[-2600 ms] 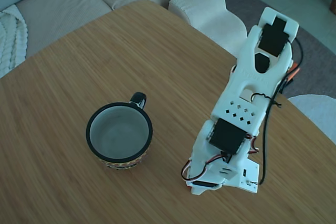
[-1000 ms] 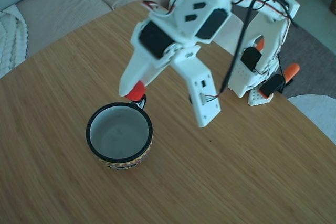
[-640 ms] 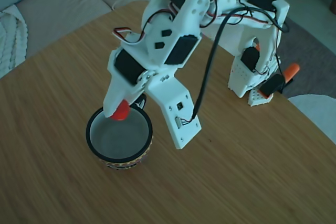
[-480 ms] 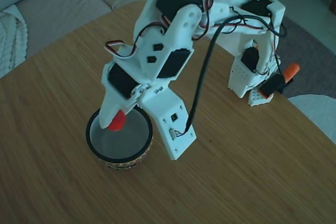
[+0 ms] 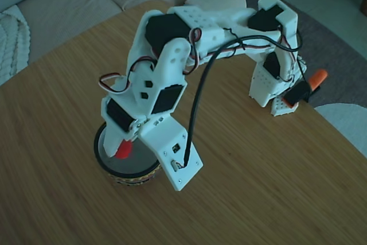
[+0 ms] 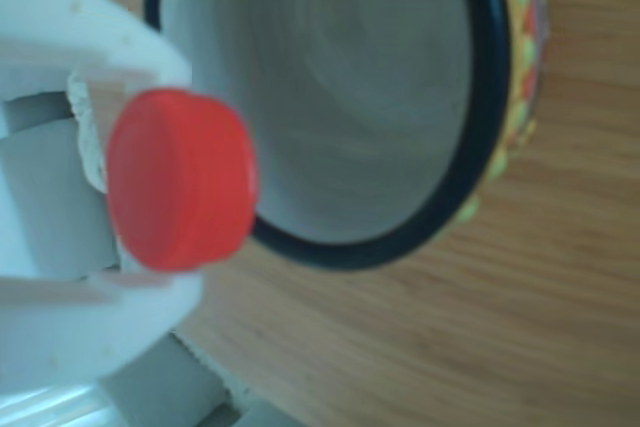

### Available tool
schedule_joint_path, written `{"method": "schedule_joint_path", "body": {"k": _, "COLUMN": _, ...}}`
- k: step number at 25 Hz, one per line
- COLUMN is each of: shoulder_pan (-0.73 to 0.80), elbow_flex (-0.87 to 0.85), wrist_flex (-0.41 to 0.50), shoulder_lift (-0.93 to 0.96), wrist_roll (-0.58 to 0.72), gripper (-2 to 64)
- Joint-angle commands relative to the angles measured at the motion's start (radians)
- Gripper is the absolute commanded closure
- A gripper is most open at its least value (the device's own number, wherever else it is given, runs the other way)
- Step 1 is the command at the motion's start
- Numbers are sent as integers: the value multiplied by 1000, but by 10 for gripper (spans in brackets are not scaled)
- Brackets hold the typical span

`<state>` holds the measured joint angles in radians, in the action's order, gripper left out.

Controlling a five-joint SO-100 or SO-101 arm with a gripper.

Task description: Grasp a red cap and put it in the cup.

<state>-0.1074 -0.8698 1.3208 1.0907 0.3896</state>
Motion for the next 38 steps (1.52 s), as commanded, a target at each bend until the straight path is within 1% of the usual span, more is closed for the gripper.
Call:
{"method": "schedule_joint_path", "body": {"k": 1, "shoulder_pan": 21, "elbow_flex": 5, "wrist_flex": 5, "shoulder_lift": 3, "wrist_roll": 9, "gripper": 481}}
{"method": "schedule_joint_path", "body": {"k": 6, "shoulder_pan": 29, "elbow_flex": -57, "wrist_flex": -23, "shoulder_lift": -12, "wrist_roll": -2, "gripper": 469}}
{"method": "schedule_joint_path", "body": {"k": 15, "shoulder_pan": 29, "elbow_flex": -54, "wrist_flex": -25, "shoulder_lift": 0, "wrist_roll": -2, "gripper": 467}}
{"method": "schedule_joint_path", "body": {"k": 16, "shoulder_pan": 29, "elbow_flex": -51, "wrist_flex": -25, "shoulder_lift": 0, "wrist_roll": -2, "gripper": 454}}
{"method": "schedule_joint_path", "body": {"k": 17, "shoulder_pan": 28, "elbow_flex": -49, "wrist_flex": -25, "shoulder_lift": 0, "wrist_roll": -2, "gripper": 427}}
{"method": "schedule_joint_path", "body": {"k": 21, "shoulder_pan": 28, "elbow_flex": -54, "wrist_flex": -15, "shoulder_lift": 2, "wrist_roll": -8, "gripper": 263}}
{"method": "schedule_joint_path", "body": {"k": 23, "shoulder_pan": 28, "elbow_flex": -55, "wrist_flex": -18, "shoulder_lift": 2, "wrist_roll": -17, "gripper": 234}}
{"method": "schedule_joint_path", "body": {"k": 29, "shoulder_pan": 28, "elbow_flex": -43, "wrist_flex": -14, "shoulder_lift": 9, "wrist_roll": -17, "gripper": 233}}
{"method": "schedule_joint_path", "body": {"k": 33, "shoulder_pan": 26, "elbow_flex": -48, "wrist_flex": -6, "shoulder_lift": 117, "wrist_roll": -44, "gripper": 233}}
{"method": "schedule_joint_path", "body": {"k": 35, "shoulder_pan": 26, "elbow_flex": -55, "wrist_flex": 25, "shoulder_lift": 193, "wrist_roll": -44, "gripper": 233}}
{"method": "schedule_joint_path", "body": {"k": 38, "shoulder_pan": 28, "elbow_flex": -57, "wrist_flex": 100, "shoulder_lift": 319, "wrist_roll": -44, "gripper": 234}}
